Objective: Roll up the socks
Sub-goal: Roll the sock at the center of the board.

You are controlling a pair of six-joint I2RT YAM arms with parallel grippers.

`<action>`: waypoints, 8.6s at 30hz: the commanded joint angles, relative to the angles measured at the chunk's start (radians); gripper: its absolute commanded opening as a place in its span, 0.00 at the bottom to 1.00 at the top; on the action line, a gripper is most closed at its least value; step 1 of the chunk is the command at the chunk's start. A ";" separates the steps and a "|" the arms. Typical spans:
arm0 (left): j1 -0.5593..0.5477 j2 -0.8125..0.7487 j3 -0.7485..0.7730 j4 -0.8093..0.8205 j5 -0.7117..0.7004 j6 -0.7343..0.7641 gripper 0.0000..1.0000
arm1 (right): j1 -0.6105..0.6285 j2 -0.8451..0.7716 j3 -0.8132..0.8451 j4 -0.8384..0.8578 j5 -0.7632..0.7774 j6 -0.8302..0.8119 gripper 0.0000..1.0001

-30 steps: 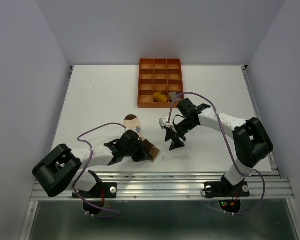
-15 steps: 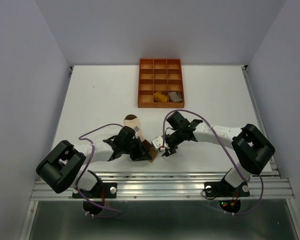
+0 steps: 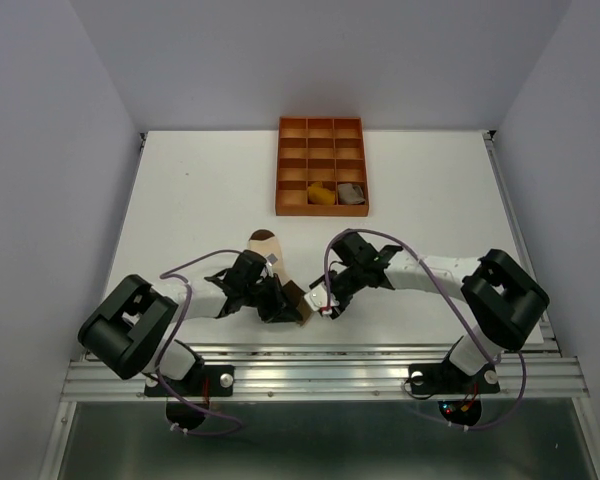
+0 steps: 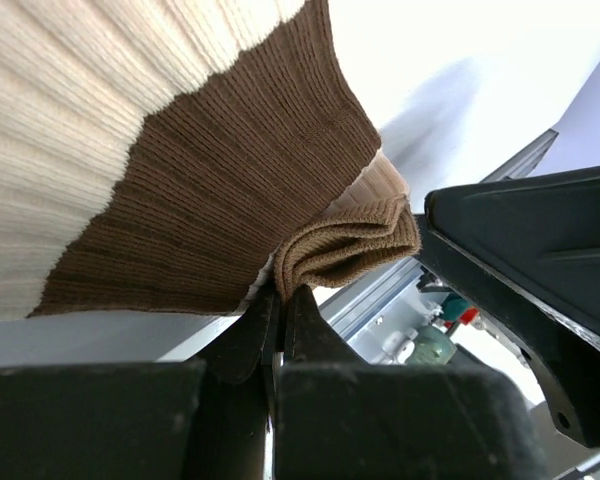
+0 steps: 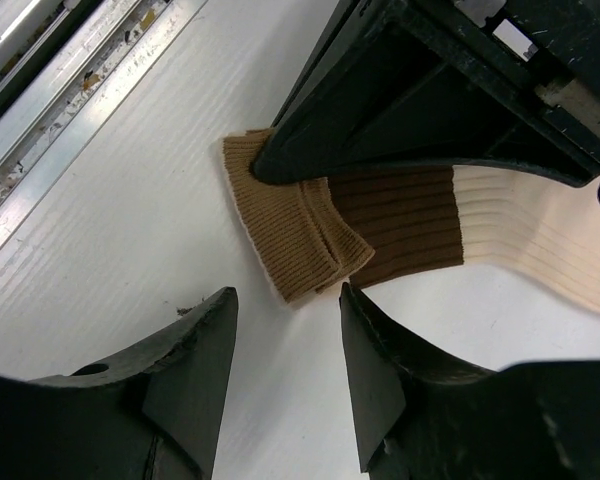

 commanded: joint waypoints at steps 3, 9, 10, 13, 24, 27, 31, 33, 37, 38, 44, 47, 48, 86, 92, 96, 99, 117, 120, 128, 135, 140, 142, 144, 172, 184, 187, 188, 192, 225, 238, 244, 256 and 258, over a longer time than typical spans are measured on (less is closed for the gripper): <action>0.019 0.040 -0.005 -0.027 0.053 0.032 0.00 | 0.015 -0.030 -0.024 0.064 0.021 -0.049 0.51; 0.037 0.062 -0.015 -0.021 0.069 0.026 0.00 | 0.035 -0.070 -0.035 0.039 0.026 -0.060 0.51; 0.039 0.065 -0.018 -0.021 0.069 0.021 0.00 | 0.035 -0.076 -0.035 0.035 0.029 -0.057 0.51; 0.048 0.082 -0.018 -0.035 0.076 0.023 0.00 | 0.035 -0.105 -0.041 0.036 0.027 -0.049 0.51; 0.054 0.085 -0.015 -0.038 0.105 0.016 0.00 | 0.064 -0.075 -0.052 -0.001 0.033 -0.112 0.50; 0.065 0.095 -0.014 -0.044 0.125 0.029 0.00 | 0.084 -0.052 -0.059 0.025 0.049 -0.112 0.48; 0.074 0.106 -0.003 -0.066 0.142 0.050 0.00 | 0.084 -0.024 -0.059 0.061 0.050 -0.104 0.48; 0.074 0.102 -0.003 -0.067 0.149 0.056 0.00 | 0.084 -0.006 -0.052 0.062 0.055 -0.104 0.48; 0.076 0.103 0.006 -0.075 0.160 0.067 0.00 | 0.084 0.017 -0.041 0.067 0.063 -0.111 0.48; 0.074 0.105 0.012 -0.075 0.161 0.072 0.00 | 0.084 0.023 -0.041 0.068 0.060 -0.111 0.48; 0.076 0.109 0.026 -0.089 0.172 0.093 0.00 | 0.084 0.058 -0.022 0.064 0.060 -0.132 0.42; 0.076 0.106 0.026 -0.090 0.175 0.099 0.00 | 0.084 0.075 -0.007 0.061 0.050 -0.140 0.36; 0.076 0.106 0.028 -0.090 0.175 0.098 0.00 | 0.084 0.086 -0.003 0.061 0.049 -0.141 0.34; 0.013 -0.699 -0.015 -0.391 -0.543 0.078 0.99 | -0.112 0.394 0.559 -0.949 -0.017 0.112 0.01; -0.151 -0.699 0.004 -0.328 -0.636 0.092 0.99 | -0.112 0.462 0.648 -1.070 0.142 0.069 0.01; -0.251 -0.531 0.086 -0.339 -0.688 0.107 0.96 | -0.123 0.517 0.731 -1.070 0.165 0.075 0.01; -0.323 -0.443 0.152 -0.360 -0.713 0.112 0.92 | -0.132 0.549 0.764 -1.071 0.159 0.081 0.01; -0.549 -0.074 0.435 -0.265 -0.767 0.518 0.87 | -0.142 0.551 0.792 -1.070 0.078 0.098 0.01; -0.558 -0.040 0.449 -0.261 -0.771 0.561 0.87 | -0.142 0.543 0.783 -1.070 0.070 0.092 0.01; -0.558 0.052 0.468 -0.234 -0.767 0.655 0.84 | -0.142 0.548 0.780 -1.068 0.070 0.077 0.01; -0.558 0.109 0.463 -0.248 -0.753 0.665 0.71 | -0.142 0.552 0.783 -1.070 0.063 0.078 0.01; -0.558 0.117 0.456 -0.247 -0.788 0.647 0.59 | -0.142 0.560 0.780 -1.070 0.058 0.077 0.01; -0.558 0.126 0.448 -0.238 -0.771 0.645 0.59 | -0.151 0.559 0.781 -1.070 0.060 0.077 0.01; -0.558 0.149 0.448 -0.241 -0.794 0.653 0.59 | -0.151 0.560 0.781 -1.070 0.060 0.077 0.01; -0.558 0.278 0.491 -0.178 -0.704 0.684 0.06 | -0.160 0.543 0.768 -1.068 -0.025 0.054 0.01; -0.447 0.235 0.387 -0.112 -0.502 0.485 0.00 | -0.223 0.456 0.771 -0.946 -0.089 0.129 0.41; -0.403 0.206 0.341 -0.075 -0.461 0.438 0.00 | -0.234 0.416 0.748 -0.927 -0.089 0.127 0.53; -0.394 0.198 0.333 -0.069 -0.458 0.429 0.00 | -0.234 0.408 0.731 -0.924 -0.085 0.121 0.55; -0.357 0.180 0.282 -0.032 -0.423 0.374 0.00 | -0.257 0.364 0.699 -0.880 -0.062 0.155 0.57; -0.187 0.295 0.133 0.068 -0.076 0.087 0.00 | -0.387 0.112 0.376 -0.038 0.330 0.831 0.57; -0.185 0.240 0.307 -0.109 -0.136 0.196 0.00 | -0.387 -0.136 0.245 -0.465 -0.025 0.123 0.65; -0.173 0.249 0.374 -0.158 -0.107 0.233 0.00 | -0.216 -0.231 0.073 -0.354 0.078 0.075 0.66; -0.137 0.270 0.414 -0.175 -0.032 0.257 0.00 | -0.100 -0.270 -0.050 -0.206 0.113 0.047 0.67; -0.136 0.276 0.414 -0.175 -0.026 0.260 0.00 | -0.100 -0.259 -0.058 -0.174 0.112 0.061 0.67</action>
